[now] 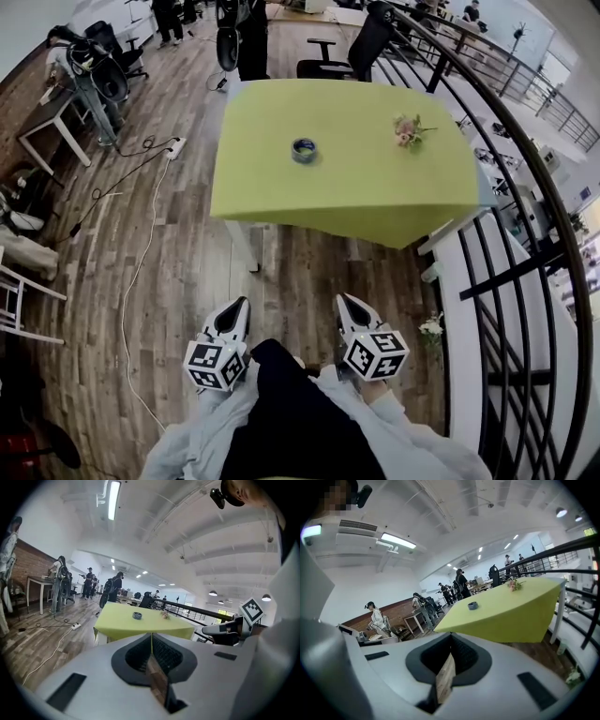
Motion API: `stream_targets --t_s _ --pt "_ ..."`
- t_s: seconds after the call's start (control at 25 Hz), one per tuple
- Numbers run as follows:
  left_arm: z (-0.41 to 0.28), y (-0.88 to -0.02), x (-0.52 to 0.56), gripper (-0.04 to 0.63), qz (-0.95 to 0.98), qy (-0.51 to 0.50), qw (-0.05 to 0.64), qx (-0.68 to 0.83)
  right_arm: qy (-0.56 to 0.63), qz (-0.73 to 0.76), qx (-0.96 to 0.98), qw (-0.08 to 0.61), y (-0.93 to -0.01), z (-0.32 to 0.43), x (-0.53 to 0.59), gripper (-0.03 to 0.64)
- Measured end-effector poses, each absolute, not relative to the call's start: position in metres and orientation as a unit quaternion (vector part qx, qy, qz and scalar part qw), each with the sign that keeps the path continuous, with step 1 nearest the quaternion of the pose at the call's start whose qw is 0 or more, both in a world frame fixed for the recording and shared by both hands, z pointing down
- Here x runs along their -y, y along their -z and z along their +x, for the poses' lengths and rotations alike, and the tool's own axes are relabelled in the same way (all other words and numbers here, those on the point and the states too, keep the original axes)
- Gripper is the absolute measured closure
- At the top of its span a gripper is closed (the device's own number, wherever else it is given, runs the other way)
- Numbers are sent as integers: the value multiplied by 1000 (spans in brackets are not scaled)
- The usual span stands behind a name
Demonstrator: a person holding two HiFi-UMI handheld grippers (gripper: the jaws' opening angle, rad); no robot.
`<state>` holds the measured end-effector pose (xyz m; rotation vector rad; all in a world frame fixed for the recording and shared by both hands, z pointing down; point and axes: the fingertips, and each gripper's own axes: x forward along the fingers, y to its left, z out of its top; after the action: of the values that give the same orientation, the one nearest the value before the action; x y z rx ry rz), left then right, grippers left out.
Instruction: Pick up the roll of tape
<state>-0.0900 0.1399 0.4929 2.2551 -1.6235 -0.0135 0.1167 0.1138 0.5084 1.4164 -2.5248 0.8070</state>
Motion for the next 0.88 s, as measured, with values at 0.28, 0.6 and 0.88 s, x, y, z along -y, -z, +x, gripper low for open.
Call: stream_targets --t_s 0.28,0.6,0.88 --pt "-87 -500 -122 574 802 -2 185 568 -279 471 833 73 -517 117 -106 609" --pt "-81 -489 -67 574 815 1 180 551 -273 485 828 66 -507 117 -50 609" --pt "-102 -477 1 574 814 7 168 556 -261 485 832 58 -494 99 18 609"
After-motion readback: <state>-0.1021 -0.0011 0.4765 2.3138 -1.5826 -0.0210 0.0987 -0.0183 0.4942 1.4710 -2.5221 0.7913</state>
